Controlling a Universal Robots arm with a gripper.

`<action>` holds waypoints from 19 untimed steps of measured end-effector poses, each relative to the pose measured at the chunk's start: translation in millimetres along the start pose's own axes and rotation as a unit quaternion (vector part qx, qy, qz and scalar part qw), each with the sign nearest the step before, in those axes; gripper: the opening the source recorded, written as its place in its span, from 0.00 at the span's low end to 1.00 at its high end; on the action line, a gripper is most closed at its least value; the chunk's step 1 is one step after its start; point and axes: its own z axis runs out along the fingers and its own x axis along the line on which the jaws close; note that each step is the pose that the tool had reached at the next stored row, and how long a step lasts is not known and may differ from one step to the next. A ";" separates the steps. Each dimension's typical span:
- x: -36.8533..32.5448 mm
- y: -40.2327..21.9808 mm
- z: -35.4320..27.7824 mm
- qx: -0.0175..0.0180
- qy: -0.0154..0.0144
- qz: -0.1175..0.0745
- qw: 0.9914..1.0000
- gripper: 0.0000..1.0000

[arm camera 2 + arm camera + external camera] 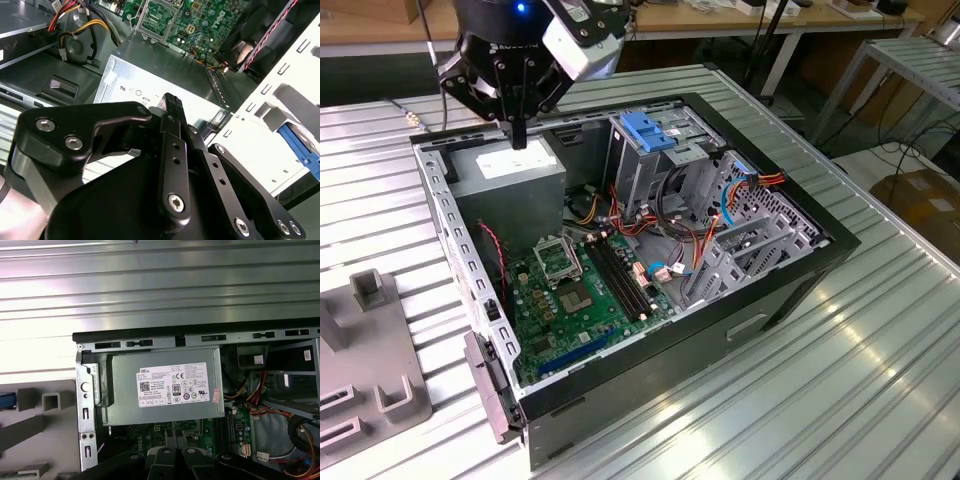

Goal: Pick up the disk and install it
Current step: 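Reach for the disk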

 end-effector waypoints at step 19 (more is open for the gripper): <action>23.4 -1.8 -0.7 0.000 0.000 0.000 1.000 0.10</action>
